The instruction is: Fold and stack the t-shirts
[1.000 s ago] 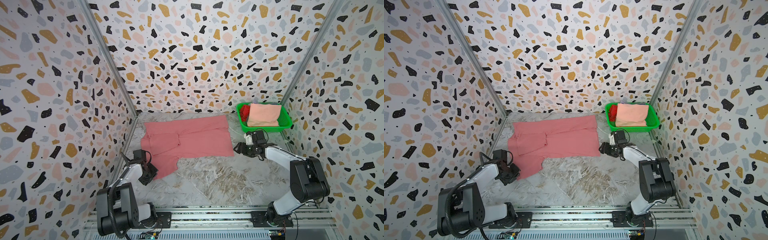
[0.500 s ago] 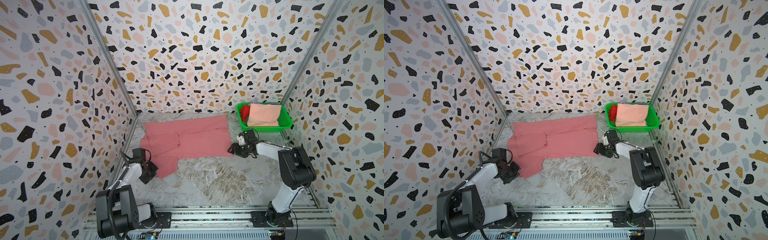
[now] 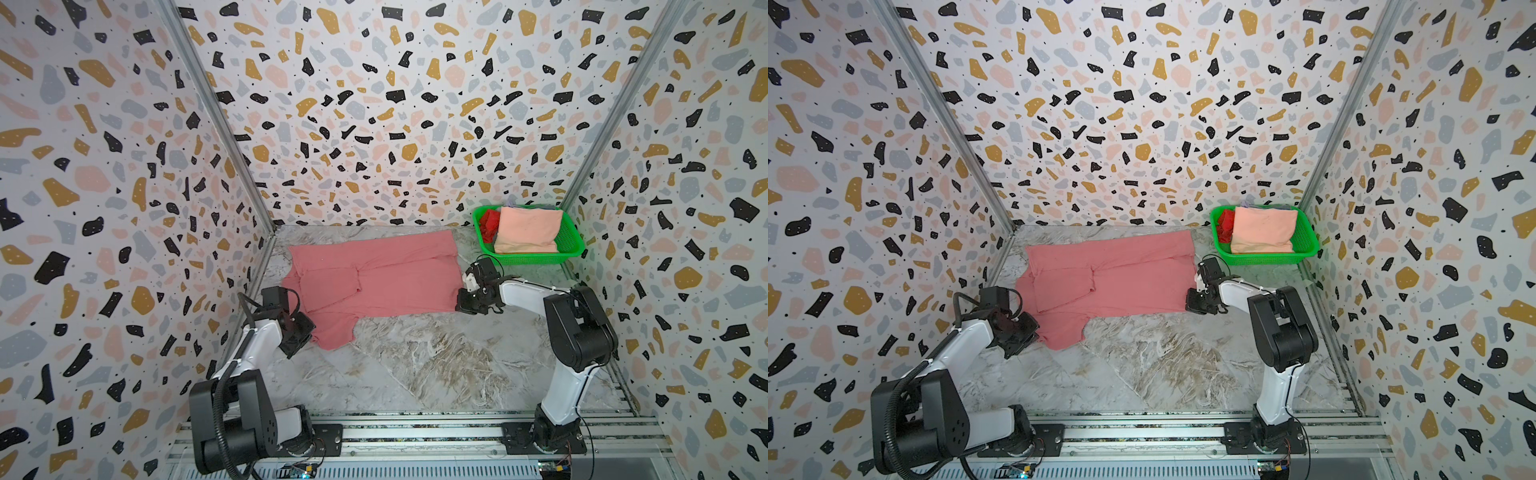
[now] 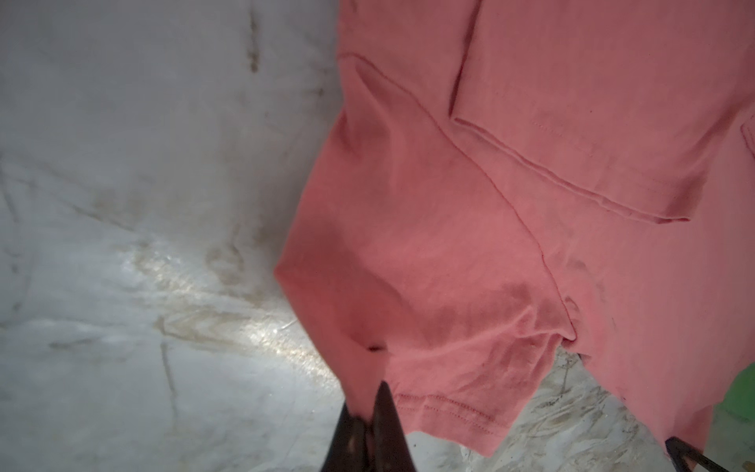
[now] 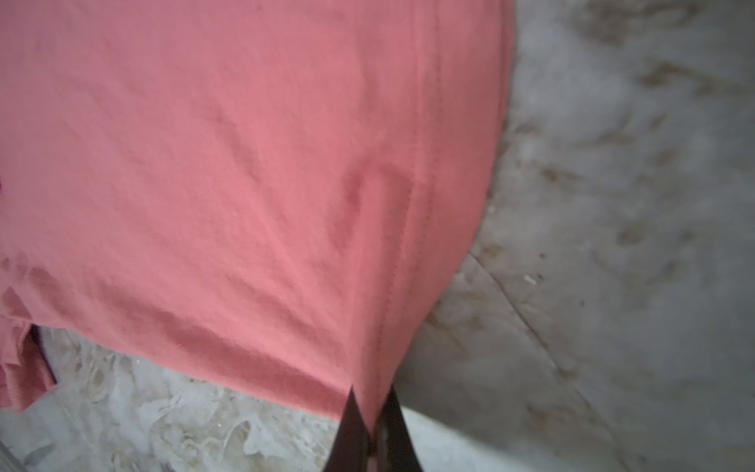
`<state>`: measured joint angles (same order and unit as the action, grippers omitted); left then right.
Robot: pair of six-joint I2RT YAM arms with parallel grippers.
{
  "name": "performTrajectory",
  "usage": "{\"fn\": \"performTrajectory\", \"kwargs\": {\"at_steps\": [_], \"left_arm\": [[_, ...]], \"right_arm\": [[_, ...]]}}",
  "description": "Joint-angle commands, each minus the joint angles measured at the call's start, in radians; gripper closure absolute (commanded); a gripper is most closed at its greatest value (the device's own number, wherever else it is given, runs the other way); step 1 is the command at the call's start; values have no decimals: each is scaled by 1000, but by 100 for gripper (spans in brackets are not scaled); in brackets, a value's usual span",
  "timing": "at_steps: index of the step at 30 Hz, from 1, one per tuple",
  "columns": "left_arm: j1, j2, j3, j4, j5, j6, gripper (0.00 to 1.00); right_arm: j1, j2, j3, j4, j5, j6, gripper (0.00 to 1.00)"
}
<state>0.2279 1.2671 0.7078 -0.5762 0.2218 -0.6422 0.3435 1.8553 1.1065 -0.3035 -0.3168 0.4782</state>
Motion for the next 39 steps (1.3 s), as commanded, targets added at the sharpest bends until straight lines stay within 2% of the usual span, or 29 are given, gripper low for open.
{"fn": "performTrajectory", "kwargs": {"at_steps": [1, 4, 7, 9, 12, 16, 21, 28, 35, 39], "left_arm": [[1, -68, 24, -54, -50, 8, 100], [1, -125, 25, -90, -93, 4, 100], [1, -163, 48, -78, -73, -19, 100], [1, -162, 81, -36, -17, -28, 100], [1, -115, 147, 86, 132, -45, 100], [1, 3, 292, 168, 235, -50, 100], [1, 208, 466, 190, 282, 10, 100], [0, 451, 655, 300, 286, -1, 100], [1, 619, 821, 300, 281, 0, 100], [1, 677, 863, 323, 275, -21, 100]], "right_arm": [[0, -75, -2, -95, 10, -32, 100], [0, -119, -2, -116, -9, -44, 100], [-1, -147, 32, -141, -18, -58, 100], [-3, -149, 70, -135, -22, -60, 100], [-9, -115, 151, -117, -23, -48, 100], [-23, -54, 217, -7, -46, 43, 100], [-70, 62, 322, 86, -111, 124, 100], [-105, 245, 509, 88, -125, 129, 100], [-130, 382, 689, 22, -143, 134, 100], [-135, 437, 756, 0, -146, 140, 91]]}}
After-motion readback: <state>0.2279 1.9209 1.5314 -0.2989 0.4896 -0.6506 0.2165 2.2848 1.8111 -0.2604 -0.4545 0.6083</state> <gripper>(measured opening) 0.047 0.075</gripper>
